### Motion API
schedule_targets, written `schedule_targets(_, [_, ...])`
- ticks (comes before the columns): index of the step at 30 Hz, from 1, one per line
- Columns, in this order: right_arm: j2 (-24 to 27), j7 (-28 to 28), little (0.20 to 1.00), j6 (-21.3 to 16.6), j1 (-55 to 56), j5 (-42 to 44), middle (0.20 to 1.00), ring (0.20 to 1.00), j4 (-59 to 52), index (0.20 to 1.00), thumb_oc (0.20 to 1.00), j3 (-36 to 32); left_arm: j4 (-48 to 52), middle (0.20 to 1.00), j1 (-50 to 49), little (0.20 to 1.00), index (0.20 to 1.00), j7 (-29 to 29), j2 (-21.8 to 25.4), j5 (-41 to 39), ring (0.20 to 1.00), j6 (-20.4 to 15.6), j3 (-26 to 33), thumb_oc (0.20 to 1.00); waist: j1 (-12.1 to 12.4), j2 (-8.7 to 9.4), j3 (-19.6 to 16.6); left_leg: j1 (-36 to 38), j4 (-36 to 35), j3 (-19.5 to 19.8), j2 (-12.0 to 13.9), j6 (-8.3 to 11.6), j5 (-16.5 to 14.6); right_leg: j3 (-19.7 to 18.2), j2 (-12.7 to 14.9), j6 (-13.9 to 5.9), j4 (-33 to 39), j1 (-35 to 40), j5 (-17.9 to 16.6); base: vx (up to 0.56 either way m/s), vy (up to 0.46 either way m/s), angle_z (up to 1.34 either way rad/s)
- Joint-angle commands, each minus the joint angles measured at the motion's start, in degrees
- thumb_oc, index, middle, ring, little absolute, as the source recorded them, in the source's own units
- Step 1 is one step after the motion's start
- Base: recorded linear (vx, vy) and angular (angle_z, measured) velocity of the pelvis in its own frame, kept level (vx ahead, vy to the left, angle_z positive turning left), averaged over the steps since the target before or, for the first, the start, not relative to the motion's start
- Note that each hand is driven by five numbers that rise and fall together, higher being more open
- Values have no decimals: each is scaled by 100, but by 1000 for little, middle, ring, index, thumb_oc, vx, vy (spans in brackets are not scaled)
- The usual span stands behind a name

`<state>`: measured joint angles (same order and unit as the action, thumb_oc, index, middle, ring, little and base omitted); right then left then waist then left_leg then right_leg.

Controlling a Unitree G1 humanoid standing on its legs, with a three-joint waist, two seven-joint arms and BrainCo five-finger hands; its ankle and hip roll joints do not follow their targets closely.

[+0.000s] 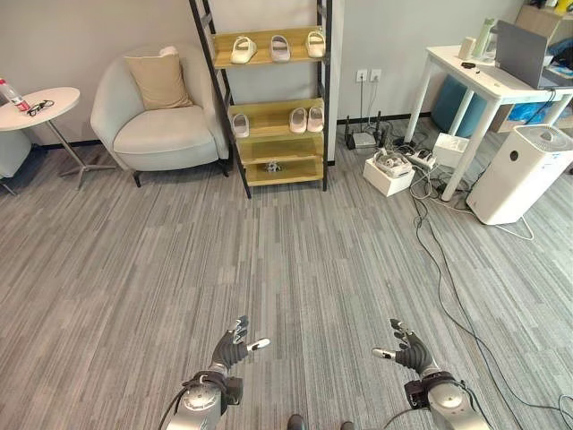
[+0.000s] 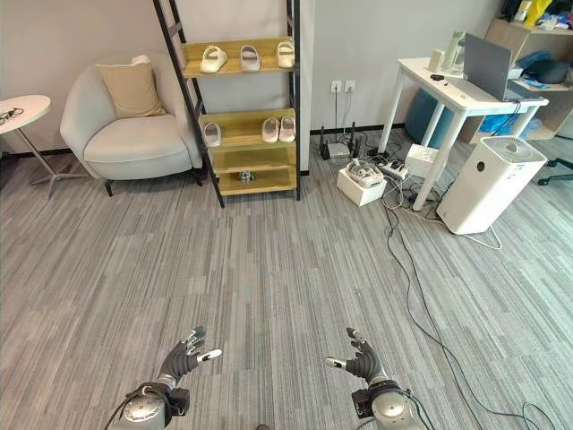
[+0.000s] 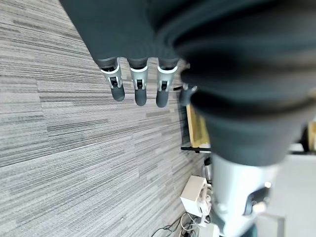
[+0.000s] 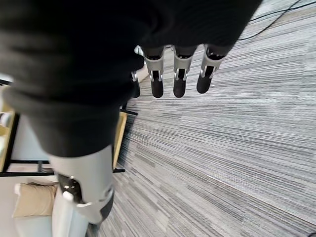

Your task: Arrange the slippers neatly on the shoe rack.

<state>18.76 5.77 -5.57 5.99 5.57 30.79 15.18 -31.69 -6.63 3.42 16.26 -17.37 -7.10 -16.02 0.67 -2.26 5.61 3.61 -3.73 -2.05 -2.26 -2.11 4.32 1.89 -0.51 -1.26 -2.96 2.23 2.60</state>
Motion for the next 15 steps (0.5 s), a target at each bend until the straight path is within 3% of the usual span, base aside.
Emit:
schedule_targets(1, [20, 50, 1000, -166, -120, -40, 1000, 1000, -547, 1000, 1000, 13, 389, 1000, 132, 1000, 1000, -43, 80, -81, 1000, -156, 108, 1000, 83, 351, 19, 229, -127, 487, 231, 280, -551, -146, 464, -631, 796, 442, -157, 0, 0, 0])
schedule_targets(15, [-61, 7, 1000, -67, -158, 69, 1000, 1000, -351, 1000, 1000, 84, 371, 1000, 73, 1000, 1000, -29, 0, -339, 1000, -57, 60, 1000, 98, 357, 35, 258, -127, 477, 209, 258, -593, -149, 499, -648, 796, 439, -182, 3, 2, 0])
